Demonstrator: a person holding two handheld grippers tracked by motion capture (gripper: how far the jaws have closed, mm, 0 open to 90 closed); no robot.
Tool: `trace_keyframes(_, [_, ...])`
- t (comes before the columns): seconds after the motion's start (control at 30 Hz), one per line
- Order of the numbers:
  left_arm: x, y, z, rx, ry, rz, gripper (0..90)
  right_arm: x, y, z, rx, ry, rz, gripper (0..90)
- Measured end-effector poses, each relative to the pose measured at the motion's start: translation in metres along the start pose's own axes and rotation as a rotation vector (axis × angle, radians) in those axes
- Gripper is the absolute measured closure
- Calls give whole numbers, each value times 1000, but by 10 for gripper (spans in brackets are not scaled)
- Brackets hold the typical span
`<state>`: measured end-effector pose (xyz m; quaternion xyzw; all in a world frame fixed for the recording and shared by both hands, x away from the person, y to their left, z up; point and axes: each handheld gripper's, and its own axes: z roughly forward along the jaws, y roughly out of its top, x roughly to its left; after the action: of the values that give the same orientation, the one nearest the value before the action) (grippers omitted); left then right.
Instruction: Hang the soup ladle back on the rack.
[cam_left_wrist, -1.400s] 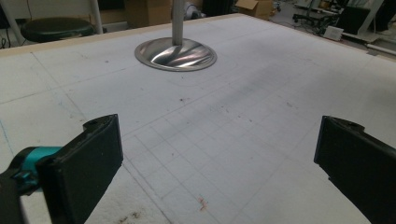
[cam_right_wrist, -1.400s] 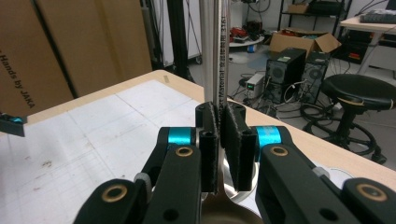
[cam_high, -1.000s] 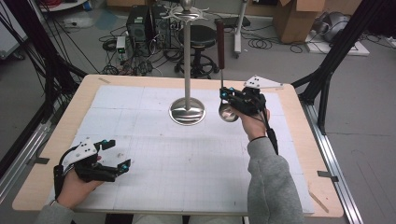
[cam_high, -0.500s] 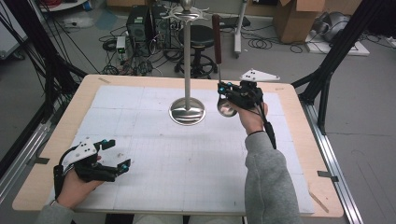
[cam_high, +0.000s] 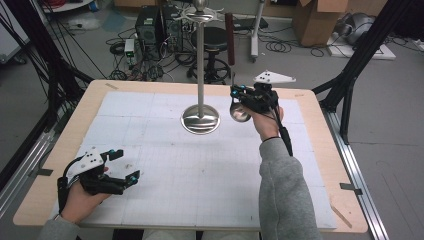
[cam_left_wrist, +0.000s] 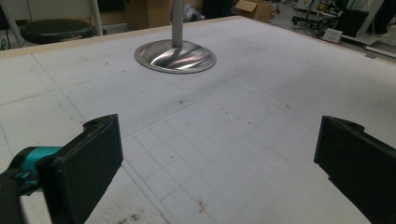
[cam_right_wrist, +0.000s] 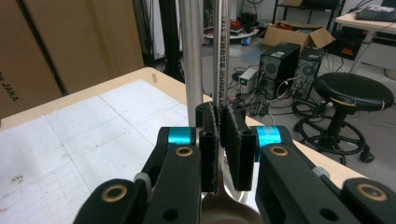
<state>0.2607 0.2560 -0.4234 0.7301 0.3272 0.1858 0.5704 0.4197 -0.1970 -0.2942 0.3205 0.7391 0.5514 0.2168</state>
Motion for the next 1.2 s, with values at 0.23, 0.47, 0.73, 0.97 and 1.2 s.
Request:
trace_keyframes(0.23, [0, 0, 0, 0, -1, 0, 17, 1, 3, 3, 6, 11, -6, 845])
trace_keyframes(0.47, [0, 0, 0, 2, -2, 0, 17, 0, 4, 6, 9, 12, -5, 845])
trace_keyframes(0.73, [0, 0, 0, 2, -1, 0, 17, 1, 2, 11, 11, 35, -9, 845])
trace_keyframes(0.97, [0, 0, 0, 4, -2, 0, 17, 5, 2, 15, 16, 45, -24, 846])
trace_keyframes(1.2, [0, 0, 0, 7, -3, 1, 17, 7, 4, 17, 20, 44, -26, 845])
